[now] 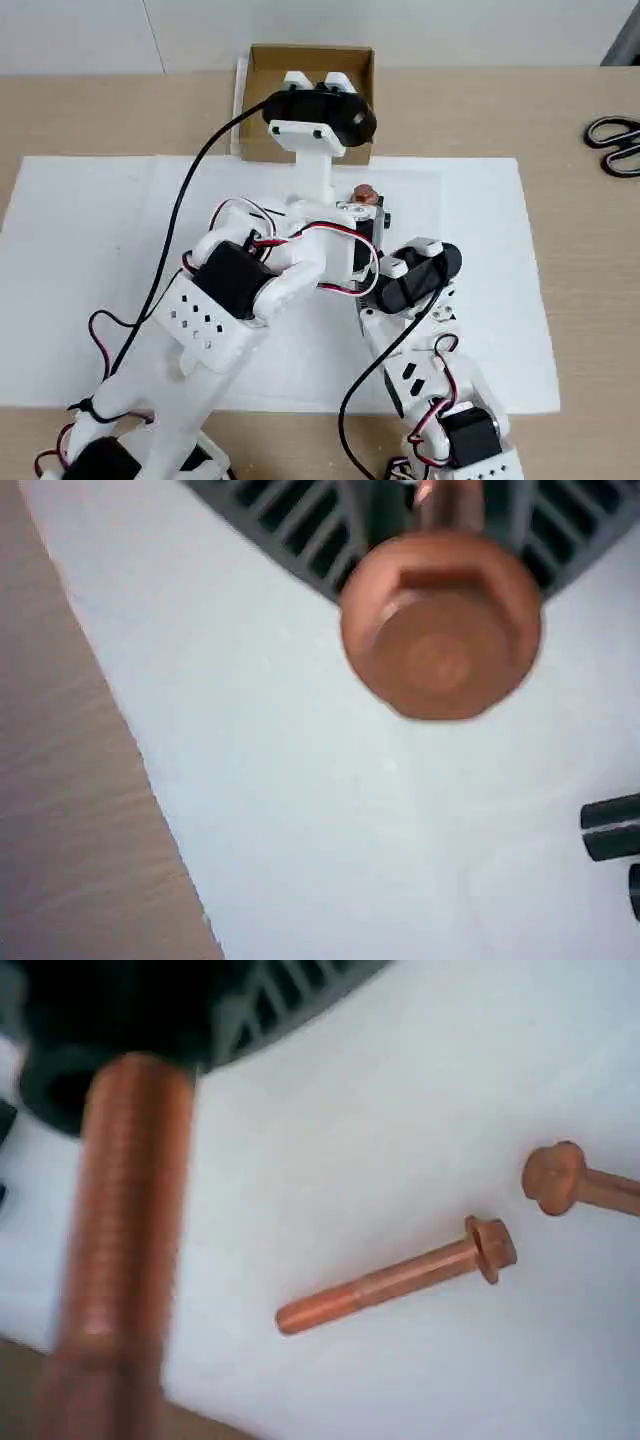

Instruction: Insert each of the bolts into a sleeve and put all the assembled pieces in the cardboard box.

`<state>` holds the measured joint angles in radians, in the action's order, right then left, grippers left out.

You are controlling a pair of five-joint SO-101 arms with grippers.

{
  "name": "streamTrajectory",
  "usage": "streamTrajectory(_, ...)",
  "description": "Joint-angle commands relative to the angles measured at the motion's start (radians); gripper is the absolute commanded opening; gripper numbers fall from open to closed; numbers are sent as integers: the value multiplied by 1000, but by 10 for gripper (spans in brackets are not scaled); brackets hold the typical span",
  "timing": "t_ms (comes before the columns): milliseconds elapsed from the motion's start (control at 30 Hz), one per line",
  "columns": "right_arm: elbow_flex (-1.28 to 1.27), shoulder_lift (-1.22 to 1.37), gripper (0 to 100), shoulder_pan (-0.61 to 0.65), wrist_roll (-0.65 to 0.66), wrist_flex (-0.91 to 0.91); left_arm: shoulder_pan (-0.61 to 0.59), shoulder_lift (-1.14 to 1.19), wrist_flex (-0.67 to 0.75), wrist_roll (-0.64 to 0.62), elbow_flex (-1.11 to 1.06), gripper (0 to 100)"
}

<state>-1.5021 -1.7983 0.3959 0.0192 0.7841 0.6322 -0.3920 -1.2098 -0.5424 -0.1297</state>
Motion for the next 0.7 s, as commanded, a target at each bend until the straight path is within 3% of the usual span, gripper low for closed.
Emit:
streamTrajectory(0,14,-16,3,5,-6,-24,5,2,2,-9,44,6)
streamTrajectory(667,14,-16,3,5,-6,-24,-35,6,61,-9,44,6)
